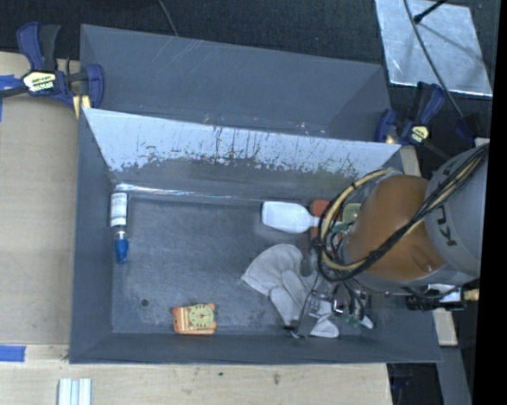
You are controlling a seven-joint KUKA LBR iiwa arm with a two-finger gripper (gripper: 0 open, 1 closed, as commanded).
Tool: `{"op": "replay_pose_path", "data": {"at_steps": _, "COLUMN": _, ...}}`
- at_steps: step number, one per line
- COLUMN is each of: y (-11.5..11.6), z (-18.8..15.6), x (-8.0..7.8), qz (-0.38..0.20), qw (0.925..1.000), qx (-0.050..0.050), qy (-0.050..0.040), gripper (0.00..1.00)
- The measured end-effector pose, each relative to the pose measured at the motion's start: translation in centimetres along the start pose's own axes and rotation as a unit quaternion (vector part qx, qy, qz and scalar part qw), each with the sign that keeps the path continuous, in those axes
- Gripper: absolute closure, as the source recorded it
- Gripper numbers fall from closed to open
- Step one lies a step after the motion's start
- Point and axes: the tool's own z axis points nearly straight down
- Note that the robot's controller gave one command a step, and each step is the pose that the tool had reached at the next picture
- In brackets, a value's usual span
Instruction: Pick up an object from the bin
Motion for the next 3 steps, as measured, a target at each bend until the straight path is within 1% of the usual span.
{"op": "replay_pose_path", "data": {"at_steps": 1, "y": -1.28, "z": 0.52, "x": -1.05, "qz": -0.089, "qw": 0.9960, "qx": -0.002, "qy": -0.0040, "gripper": 1.00}}
{"op": "replay_pose_path", "data": {"at_steps": 3, "y": -1.29, "z": 0.15, "x": -0.96, "qz": -0.089, "qw": 0.9960, "qx": -0.002, "qy": -0.0026, "gripper": 1.00}}
